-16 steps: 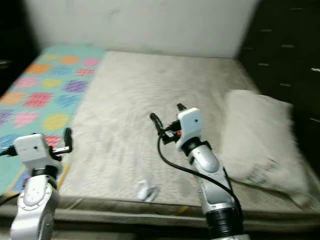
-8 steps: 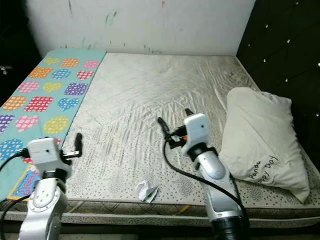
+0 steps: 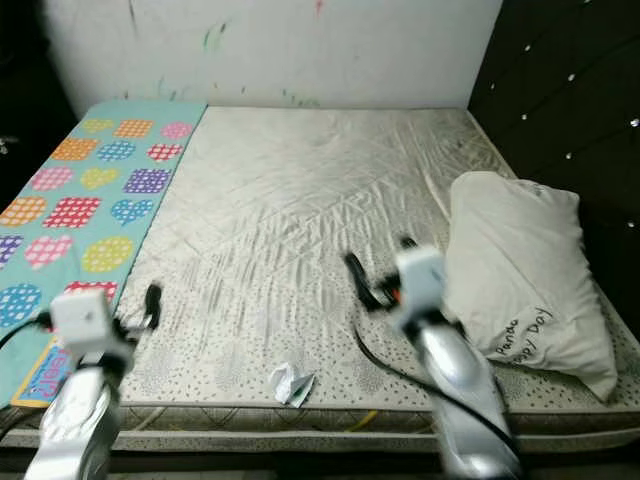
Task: Clean up the room
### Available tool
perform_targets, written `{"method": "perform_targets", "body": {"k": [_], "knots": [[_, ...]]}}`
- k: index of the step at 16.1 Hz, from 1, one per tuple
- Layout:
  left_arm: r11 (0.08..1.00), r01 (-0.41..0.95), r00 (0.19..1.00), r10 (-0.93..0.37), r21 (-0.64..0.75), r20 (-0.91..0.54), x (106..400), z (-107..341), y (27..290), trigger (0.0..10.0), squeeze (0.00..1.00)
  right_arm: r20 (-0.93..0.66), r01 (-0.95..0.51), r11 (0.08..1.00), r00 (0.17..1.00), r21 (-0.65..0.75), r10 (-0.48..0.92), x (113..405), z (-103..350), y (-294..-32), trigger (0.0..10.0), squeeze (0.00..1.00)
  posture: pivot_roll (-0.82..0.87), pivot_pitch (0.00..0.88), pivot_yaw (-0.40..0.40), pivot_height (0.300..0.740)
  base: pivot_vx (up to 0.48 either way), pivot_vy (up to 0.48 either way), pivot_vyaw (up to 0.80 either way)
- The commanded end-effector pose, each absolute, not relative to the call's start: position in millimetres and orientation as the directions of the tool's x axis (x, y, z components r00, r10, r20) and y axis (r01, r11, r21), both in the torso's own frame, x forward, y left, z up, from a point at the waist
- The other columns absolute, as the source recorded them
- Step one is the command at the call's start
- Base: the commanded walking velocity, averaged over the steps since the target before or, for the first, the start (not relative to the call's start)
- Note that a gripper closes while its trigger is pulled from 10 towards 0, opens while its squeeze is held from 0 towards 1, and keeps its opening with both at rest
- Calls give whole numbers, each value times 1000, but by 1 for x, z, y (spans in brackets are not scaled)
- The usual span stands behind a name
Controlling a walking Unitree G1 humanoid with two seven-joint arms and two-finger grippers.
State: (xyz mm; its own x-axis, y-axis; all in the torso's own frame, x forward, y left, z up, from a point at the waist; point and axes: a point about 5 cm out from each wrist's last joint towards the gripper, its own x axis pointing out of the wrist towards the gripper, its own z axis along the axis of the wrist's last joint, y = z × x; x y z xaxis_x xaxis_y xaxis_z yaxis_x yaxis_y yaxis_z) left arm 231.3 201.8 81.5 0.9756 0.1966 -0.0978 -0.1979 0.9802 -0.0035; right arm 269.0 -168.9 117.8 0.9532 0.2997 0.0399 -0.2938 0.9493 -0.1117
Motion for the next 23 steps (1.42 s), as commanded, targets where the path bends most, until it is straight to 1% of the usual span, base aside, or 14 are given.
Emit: {"method": "perform_targets", "body": {"k": [1,2,5,6,9,10,11,13,14,17,18,23], "knots": [[975,-221,970,221,11,-103,225,82,210,10000,0,38,-288,949,955,-126,295,264,122,-177,10000,0,-183,0,0,740,0,0,0],[977,-214,970,215,21,-110,216,82,216,10000,0,19,-284,949,957,-138,289,257,121,-185,10000,0,-186,0,-2,740,0,0,0],[981,-193,974,195,23,-119,210,83,220,10000,0,10,-278,949,959,-147,283,254,124,-191,10000,0,-190,7,1,740,0,0,0],[984,-174,978,176,29,-115,212,84,218,10000,0,23,-273,950,960,-150,280,260,128,-189,10000,0,-191,13,1,740,0,0,0],[986,-163,981,165,23,-101,216,89,213,10000,0,47,-271,952,959,-141,280,263,135,-182,10000,0,-192,21,5,740,0,0,0],[987,-157,982,158,20,-98,218,89,210,10000,0,31,-286,940,955,-187,296,262,132,-180,10000,0,-193,20,5,740,0,0,0],[988,-153,983,155,20,-97,218,89,209,10000,0,32,-286,942,955,-176,296,262,132,-180,10000,0,-193,20,5,740,0,0,0],[988,-151,985,152,26,-81,221,91,209,10000,0,34,-302,934,949,-191,314,264,134,-176,10000,0,-193,16,1,740,0,0,800],[989,-148,986,150,29,-76,223,92,207,10000,0,31,-316,932,945,-175,326,265,133,-174,10000,0,-192,16,1,740,0,0,800],[990,-144,987,144,10,-72,226,94,204,10000,0,46,-313,932,944,-183,326,271,136,-173,10000,0,-191,14,1,740,0,0,771],[990,-138,988,138,5,-68,228,96,202,10000,0,65,-302,940,947,-160,315,275,139,-173,10000,0,-188,12,1,740,0,0,0],[990,-141,988,141,11,-64,230,95,203,10000,0,77,-283,945,951,-165,298,278,142,-174,10000,0,-185,9,-1,740,0,0,0]]}}
